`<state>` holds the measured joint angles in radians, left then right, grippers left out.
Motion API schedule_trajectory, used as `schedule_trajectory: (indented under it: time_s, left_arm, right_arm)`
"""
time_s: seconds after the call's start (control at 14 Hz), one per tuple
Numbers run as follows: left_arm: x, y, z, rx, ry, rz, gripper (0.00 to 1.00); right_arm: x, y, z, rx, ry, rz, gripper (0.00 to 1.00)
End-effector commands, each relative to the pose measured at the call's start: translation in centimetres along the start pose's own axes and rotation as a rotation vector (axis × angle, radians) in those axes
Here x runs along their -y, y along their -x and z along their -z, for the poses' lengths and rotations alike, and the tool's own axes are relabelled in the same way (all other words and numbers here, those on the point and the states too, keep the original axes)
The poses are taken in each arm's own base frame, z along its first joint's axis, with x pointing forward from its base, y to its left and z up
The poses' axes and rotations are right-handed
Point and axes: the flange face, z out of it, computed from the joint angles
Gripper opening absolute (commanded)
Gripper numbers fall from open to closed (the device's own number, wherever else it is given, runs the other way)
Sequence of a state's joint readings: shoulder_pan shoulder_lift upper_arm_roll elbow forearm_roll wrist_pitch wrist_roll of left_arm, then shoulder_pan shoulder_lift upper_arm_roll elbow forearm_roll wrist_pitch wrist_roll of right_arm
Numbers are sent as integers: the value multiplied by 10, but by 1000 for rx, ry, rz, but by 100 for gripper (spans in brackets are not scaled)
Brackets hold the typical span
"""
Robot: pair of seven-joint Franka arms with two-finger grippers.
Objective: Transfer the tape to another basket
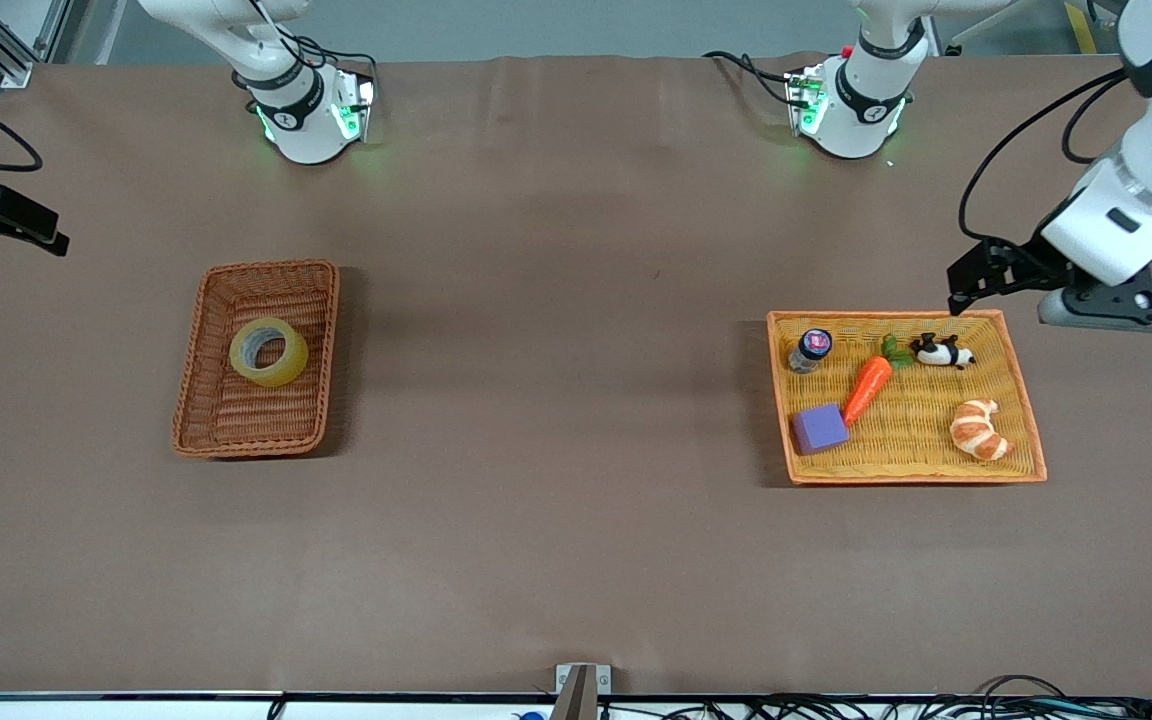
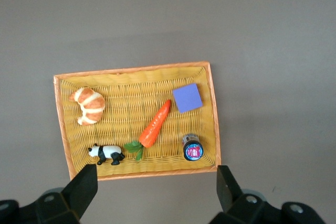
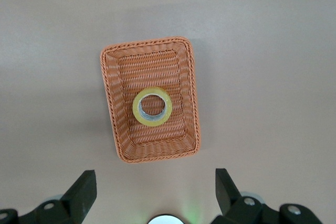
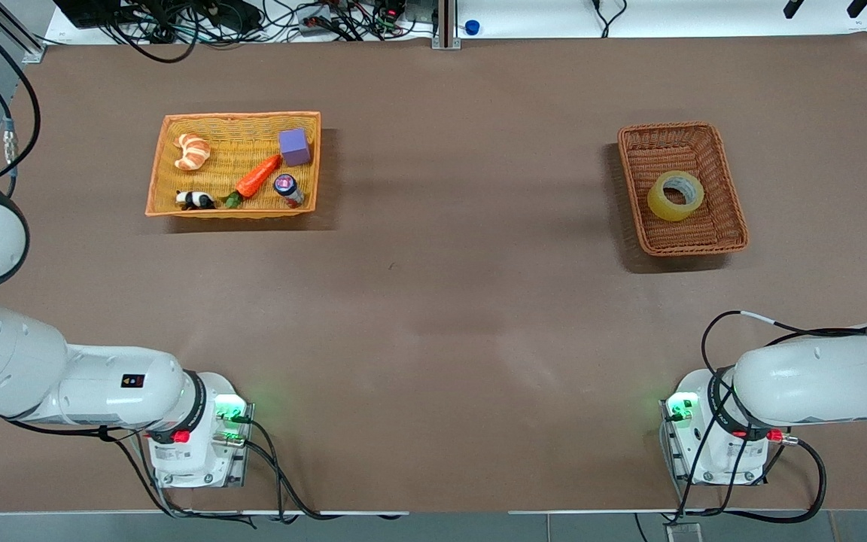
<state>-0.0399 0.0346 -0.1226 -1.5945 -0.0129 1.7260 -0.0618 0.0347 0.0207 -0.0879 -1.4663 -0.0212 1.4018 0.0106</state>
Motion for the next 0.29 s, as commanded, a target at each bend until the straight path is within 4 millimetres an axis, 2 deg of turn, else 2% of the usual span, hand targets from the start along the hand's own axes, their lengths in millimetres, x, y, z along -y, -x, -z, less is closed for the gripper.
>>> schedule_trajectory:
  time_s: [0.0, 0.21]
  left_arm:
    - [5, 6, 22, 22, -21, 5, 100]
    - [5, 15, 22, 75, -24, 7, 100]
  right_arm:
    - [-2, 9, -1, -10, -6, 2, 100]
    - [-2, 5, -5, -31, -6, 19, 100]
